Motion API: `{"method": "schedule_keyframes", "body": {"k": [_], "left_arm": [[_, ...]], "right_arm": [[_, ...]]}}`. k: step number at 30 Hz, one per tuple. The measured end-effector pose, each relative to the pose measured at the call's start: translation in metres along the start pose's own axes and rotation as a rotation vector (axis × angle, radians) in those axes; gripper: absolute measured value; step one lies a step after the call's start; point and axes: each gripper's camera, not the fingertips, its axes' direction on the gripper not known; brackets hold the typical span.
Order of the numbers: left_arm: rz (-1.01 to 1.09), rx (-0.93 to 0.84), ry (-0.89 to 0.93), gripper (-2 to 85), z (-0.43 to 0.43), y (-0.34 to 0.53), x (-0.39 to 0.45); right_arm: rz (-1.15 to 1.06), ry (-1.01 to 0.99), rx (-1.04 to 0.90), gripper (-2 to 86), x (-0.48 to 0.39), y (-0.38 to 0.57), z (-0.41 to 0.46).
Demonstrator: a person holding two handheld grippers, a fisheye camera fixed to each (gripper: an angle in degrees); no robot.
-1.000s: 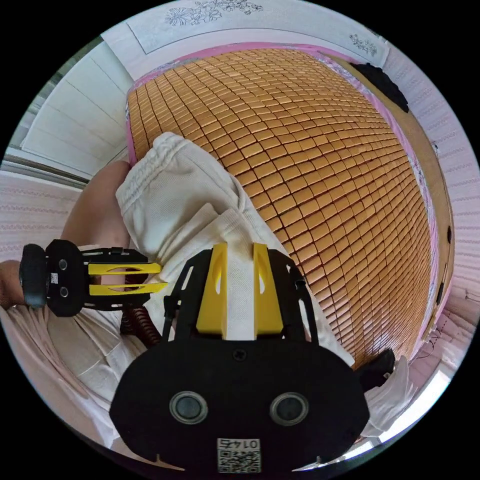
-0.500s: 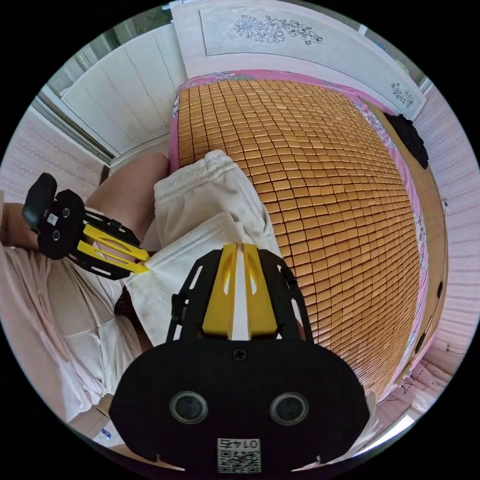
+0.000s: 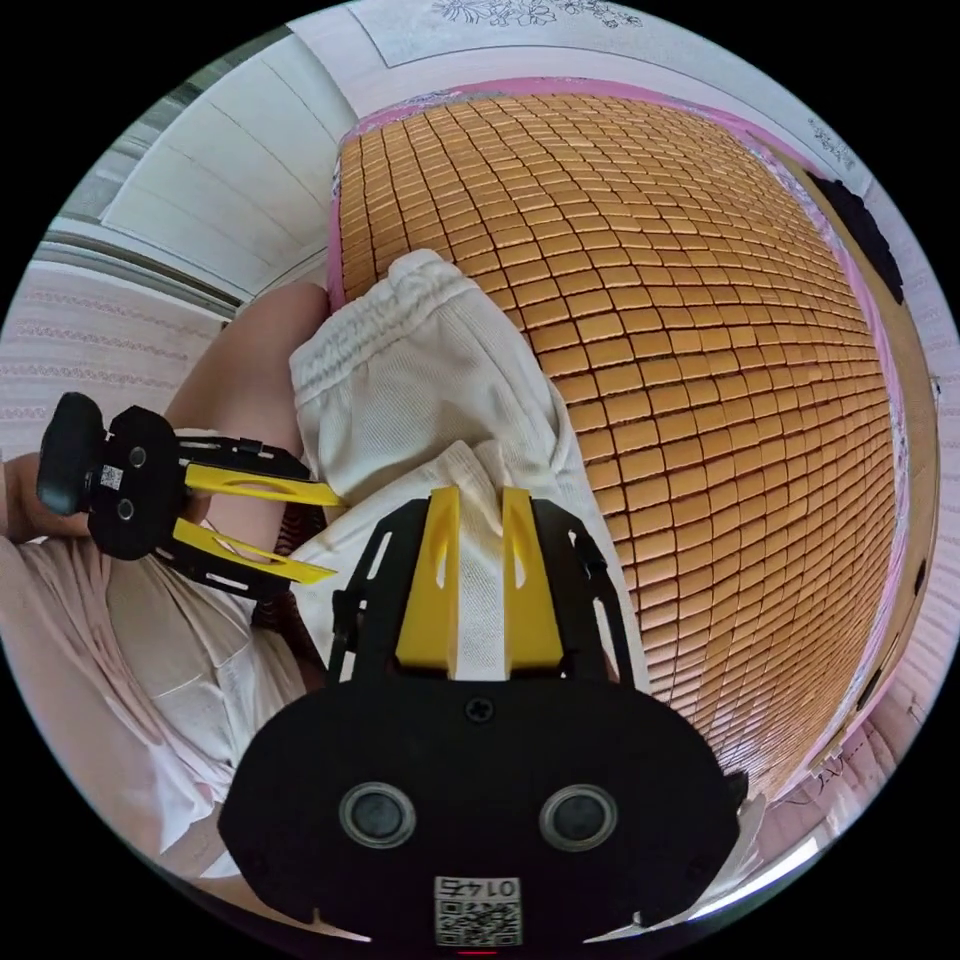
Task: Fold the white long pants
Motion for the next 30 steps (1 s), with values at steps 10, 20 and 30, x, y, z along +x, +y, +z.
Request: {"method": "schedule_keyframes", "body": {"k": [10,20,30], "left_arm": [[0.140,0.129,-0.061,16.1,-0.011,0.017,0.010],[0.273,0.159,0.144,5.5,-0.047,0.025,0.023],[-0.200,0.113,-0.010,6.3,-0.104,0.021,-0.118]], "right_arm": [[-0.095,0.036,0.256,0.6,-0.021,0.106,-0.079],[-0.017,0.034,0.399,1.0,0.004,0.145,-0.122],[0.135,-0.057,0.305,3.3,0.083,0.006,-0.097]]}}
